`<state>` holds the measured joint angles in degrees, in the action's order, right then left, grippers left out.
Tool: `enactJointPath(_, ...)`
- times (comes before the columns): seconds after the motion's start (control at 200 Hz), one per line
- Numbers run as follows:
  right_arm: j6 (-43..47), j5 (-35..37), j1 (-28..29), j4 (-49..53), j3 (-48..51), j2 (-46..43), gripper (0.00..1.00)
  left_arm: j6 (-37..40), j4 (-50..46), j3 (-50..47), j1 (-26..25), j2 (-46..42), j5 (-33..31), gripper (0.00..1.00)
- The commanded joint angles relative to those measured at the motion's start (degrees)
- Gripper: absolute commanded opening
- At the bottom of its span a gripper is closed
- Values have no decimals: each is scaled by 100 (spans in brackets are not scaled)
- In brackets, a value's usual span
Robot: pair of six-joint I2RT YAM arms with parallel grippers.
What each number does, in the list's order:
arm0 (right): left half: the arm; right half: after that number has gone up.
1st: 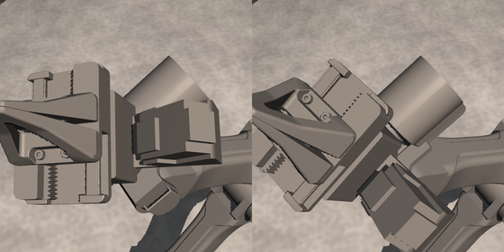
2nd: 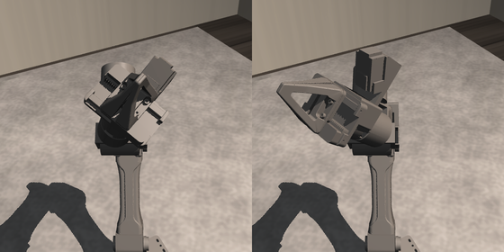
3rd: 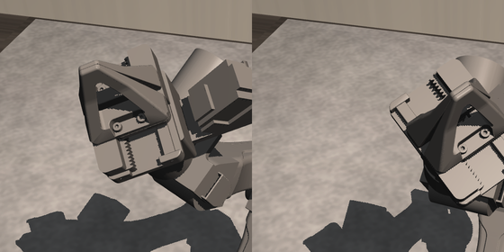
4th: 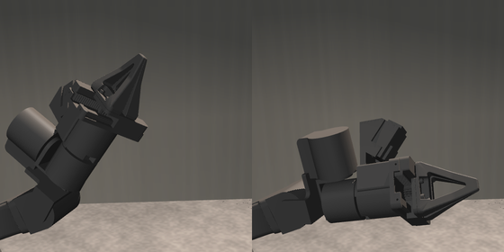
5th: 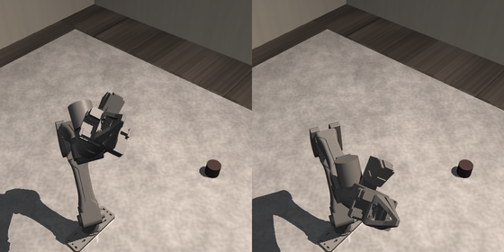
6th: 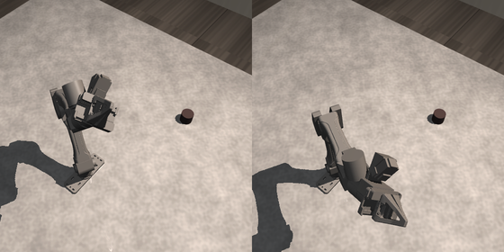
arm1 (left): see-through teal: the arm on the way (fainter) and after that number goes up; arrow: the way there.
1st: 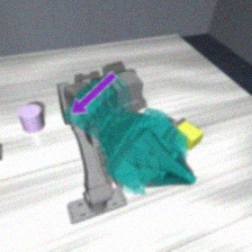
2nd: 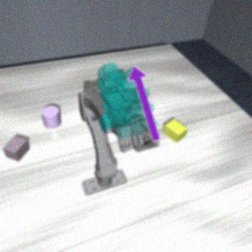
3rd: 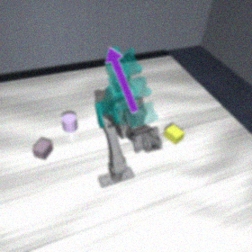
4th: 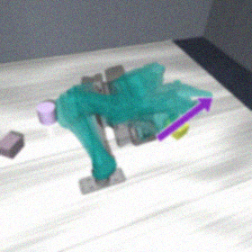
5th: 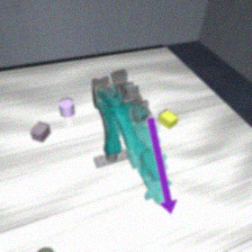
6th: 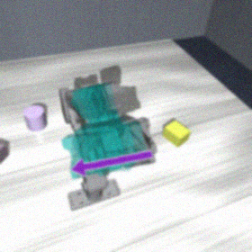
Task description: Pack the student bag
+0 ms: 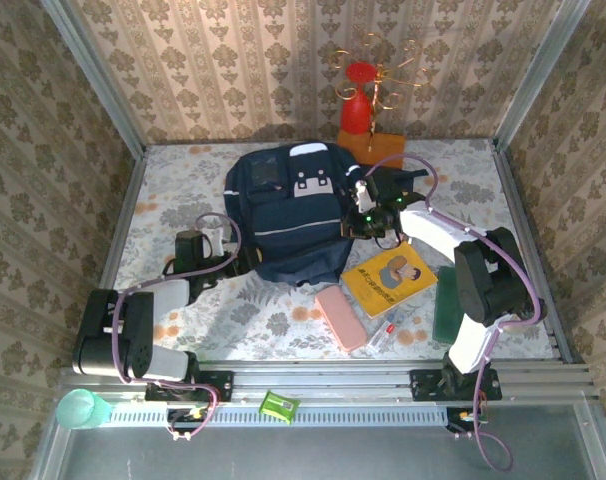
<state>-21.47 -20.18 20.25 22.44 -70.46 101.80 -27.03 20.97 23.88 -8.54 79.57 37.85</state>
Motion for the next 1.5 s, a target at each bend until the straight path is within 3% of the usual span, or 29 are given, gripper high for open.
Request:
enactJointPath(0.0, 286, 4, -161, -13, -309, -3, 0, 160, 4, 84, 32, -225, 149, 71)
enactJointPath(0.195, 354, -56, -175, 78, -468, 160, 0, 265, -109, 92, -78, -327, 259, 56)
enactJointPath(0.785, 417, 5, -235, 137, -579, 306, 0, 508, -534, 205, -271, -194, -58, 35)
enactJointPath(0.95, 443, 33, -275, 149, -575, 292, 0, 526, -647, 205, -271, -247, -266, 20)
enactJointPath(1.07, 458, 50, -328, 150, -583, 306, 0, 547, -821, 181, -280, -383, -447, 0)
enactJointPath(1.33, 605, 284, -375, 435, -990, 549, 0, 608, -1463, 101, -436, -867, -1117, 0)
enactJointPath(1.495, 561, 424, -376, 547, -1340, 757, 3, 529, -1651, 13, -956, -1285, -1328, 0)
